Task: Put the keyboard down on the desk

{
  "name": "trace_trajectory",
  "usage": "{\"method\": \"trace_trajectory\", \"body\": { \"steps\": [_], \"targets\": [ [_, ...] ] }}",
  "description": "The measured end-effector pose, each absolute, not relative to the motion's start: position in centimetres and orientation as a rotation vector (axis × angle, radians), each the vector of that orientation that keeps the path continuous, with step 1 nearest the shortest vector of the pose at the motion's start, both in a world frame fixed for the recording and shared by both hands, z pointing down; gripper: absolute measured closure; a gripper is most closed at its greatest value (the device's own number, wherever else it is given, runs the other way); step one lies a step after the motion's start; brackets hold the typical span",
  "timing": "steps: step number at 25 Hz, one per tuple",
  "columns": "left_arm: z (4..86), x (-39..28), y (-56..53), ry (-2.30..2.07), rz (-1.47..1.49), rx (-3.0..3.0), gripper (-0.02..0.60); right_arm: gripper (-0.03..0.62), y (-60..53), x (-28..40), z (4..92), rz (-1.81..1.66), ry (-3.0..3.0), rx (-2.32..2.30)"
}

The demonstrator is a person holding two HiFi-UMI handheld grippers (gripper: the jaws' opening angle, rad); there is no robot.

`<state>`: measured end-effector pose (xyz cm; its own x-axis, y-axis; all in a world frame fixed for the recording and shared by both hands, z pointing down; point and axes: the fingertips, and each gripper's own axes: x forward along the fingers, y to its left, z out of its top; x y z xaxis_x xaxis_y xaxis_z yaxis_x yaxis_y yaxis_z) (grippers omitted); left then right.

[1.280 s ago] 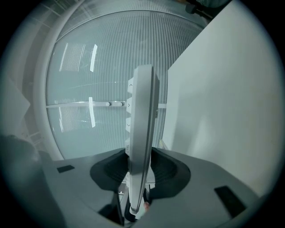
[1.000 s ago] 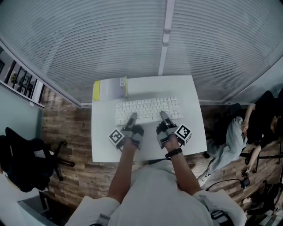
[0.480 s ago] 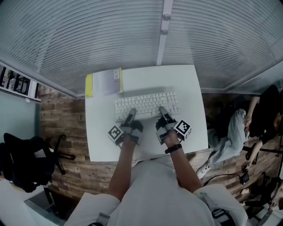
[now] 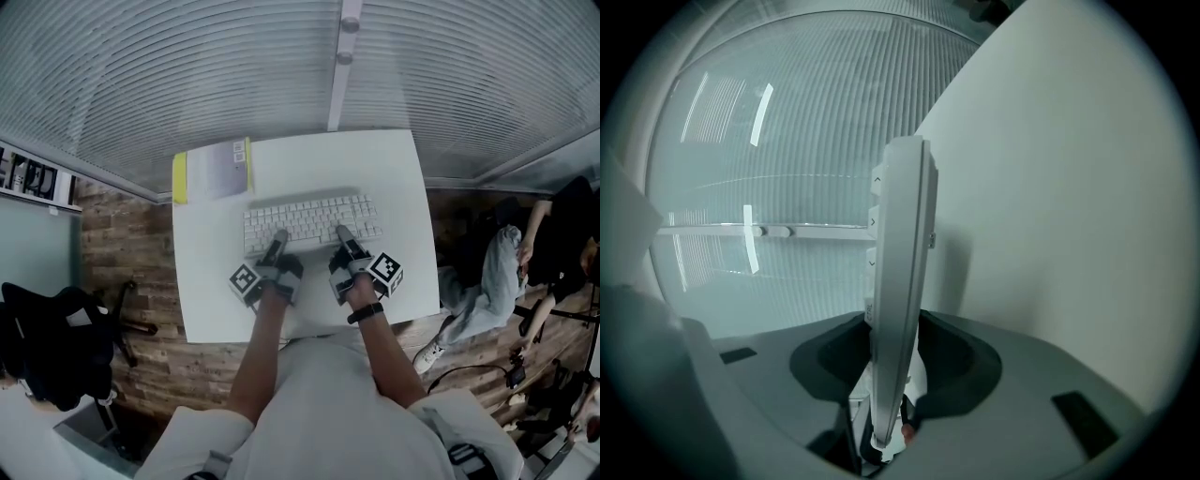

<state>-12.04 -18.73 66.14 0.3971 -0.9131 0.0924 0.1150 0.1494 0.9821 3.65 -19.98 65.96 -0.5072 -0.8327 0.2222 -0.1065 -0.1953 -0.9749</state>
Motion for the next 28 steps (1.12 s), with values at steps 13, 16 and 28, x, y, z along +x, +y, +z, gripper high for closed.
{"method": "trace_trajectory", "body": {
  "steps": [13, 16, 28],
  "targets": [
    [67.9, -11.9, -17.9, -0.883, -0.88, 1.101, 0.448, 0.448, -19.2, 3.9, 67.3, -1.742, 1.553, -1.128],
    [68.3, -11.9, -17.9, -0.888, -0.874, 1.098, 0.449, 0.43, -18.9, 3.8, 67.0, -1.732, 1.622, -1.115],
    [69.4, -12.0, -17.7, -0.889, -0.866, 1.101, 0.449, 0.431, -14.4, -0.8, 67.0, -1.781, 1.723, -0.962]
  ]
}}
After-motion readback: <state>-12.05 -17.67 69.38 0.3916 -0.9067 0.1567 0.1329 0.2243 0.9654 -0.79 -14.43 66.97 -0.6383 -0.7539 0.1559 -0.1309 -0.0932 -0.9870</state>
